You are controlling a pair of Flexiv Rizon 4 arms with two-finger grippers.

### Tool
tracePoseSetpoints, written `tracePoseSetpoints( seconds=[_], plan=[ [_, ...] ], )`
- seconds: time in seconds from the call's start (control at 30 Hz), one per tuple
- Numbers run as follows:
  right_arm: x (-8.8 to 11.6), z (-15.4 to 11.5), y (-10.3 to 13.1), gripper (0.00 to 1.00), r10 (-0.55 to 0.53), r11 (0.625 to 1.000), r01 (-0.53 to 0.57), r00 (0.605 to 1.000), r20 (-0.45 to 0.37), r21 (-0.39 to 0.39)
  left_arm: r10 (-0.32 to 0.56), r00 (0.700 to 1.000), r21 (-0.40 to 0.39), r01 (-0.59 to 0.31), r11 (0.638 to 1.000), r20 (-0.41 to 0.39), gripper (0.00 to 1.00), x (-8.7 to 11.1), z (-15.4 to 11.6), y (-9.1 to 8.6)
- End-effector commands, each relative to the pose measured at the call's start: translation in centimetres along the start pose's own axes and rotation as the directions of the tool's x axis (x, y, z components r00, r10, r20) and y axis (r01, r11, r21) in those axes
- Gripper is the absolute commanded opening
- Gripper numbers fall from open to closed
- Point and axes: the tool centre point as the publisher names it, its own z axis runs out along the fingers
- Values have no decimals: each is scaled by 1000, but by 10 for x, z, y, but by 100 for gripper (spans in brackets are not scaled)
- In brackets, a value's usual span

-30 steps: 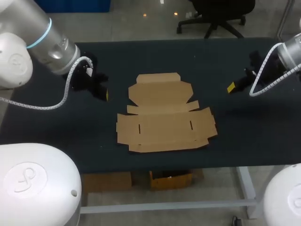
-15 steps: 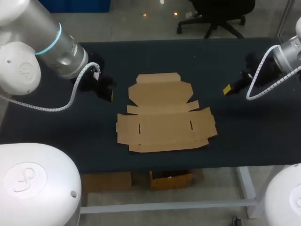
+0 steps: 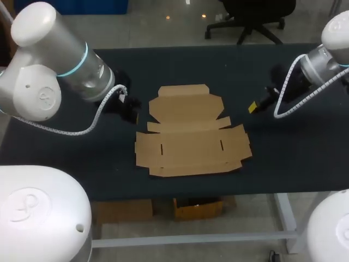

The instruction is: Assemble the packaging by folding the flat box into shape, placing the metal phone stand inside, and closing the box properly

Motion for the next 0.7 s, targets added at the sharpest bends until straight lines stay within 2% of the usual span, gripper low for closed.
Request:
tracePoseSetpoints(
  seconds=[0.03, 0.43, 0.7],
  plan=[
    [-4, 10, 4, 0, 1, 1000, -1, 1000, -5, 8, 5, 1000, -5, -5, 1000, -3, 0, -3, 12, -4],
    [-10, 28, 6, 0, -6, 1000, 6, 1000, -12, 9, 29, 1000, -19, -29, 999, -6, 0, -12, 34, -9],
    [-15, 34, 6, 0, 20, 1000, -20, 1000, -22, -9, 9, 1000, -29, -9, 1000, -17, 0, -18, 48, -15]
  ],
)
